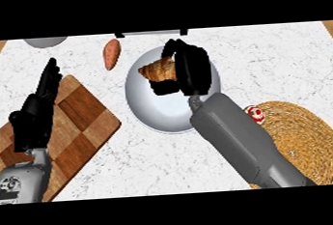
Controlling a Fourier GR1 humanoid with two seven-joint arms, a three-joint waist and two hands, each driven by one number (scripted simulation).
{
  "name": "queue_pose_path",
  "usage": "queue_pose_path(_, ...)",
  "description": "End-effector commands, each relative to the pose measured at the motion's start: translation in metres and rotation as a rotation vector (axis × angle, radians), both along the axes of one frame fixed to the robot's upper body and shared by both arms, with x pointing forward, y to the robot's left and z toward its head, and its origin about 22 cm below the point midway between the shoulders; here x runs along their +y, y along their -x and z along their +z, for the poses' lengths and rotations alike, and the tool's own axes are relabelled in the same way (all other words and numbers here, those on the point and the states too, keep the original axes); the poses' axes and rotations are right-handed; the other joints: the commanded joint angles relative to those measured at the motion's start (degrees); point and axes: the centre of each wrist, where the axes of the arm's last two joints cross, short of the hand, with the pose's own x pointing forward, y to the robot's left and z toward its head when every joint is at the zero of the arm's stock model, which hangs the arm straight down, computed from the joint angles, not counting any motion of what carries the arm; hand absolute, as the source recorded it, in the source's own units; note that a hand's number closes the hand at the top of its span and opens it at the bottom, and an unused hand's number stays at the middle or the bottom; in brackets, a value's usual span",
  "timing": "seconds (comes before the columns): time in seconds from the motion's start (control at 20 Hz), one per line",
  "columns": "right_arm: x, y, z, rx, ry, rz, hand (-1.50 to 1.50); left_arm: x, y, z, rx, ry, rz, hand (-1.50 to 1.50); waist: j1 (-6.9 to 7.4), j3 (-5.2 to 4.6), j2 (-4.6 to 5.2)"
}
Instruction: Pick the croissant from the placemat and place it in the bowl
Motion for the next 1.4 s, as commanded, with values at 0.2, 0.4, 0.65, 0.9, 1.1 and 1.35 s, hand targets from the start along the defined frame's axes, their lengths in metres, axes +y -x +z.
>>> queue_pose_path(0.2,-0.026,-0.037,-0.023,0.166,-0.162,0.061,-1.50,-0.001,-0.009,-0.001,0.010,0.008,-0.019,0.00,0.93,0.05,0.52)
queue_pose_path(0.4,-0.030,-0.043,-0.021,0.163,-0.266,0.154,-1.50,-0.001,0.006,0.001,-0.014,0.001,-0.032,0.00,2.02,0.07,0.38)
queue_pose_path(0.65,-0.042,-0.046,-0.026,0.078,-0.381,0.189,-1.50,-0.006,-0.002,0.003,0.008,0.004,-0.012,0.00,-0.07,0.03,-0.11)
queue_pose_path(0.9,-0.061,-0.055,-0.024,0.080,-0.450,0.188,-1.50,0.008,0.014,0.004,0.022,0.000,-0.011,0.00,-0.47,0.02,-0.32)
queue_pose_path(1.1,-0.105,-0.050,-0.009,0.096,-0.541,0.208,-1.50,0.009,0.002,-0.001,0.027,-0.008,0.020,0.00,-1.85,0.01,-0.62)
queue_pose_path(1.35,-0.144,-0.011,-0.029,0.095,-0.627,0.293,-1.50,0.017,0.005,-0.012,0.013,-0.012,0.053,0.00,-2.89,-0.02,-0.88)
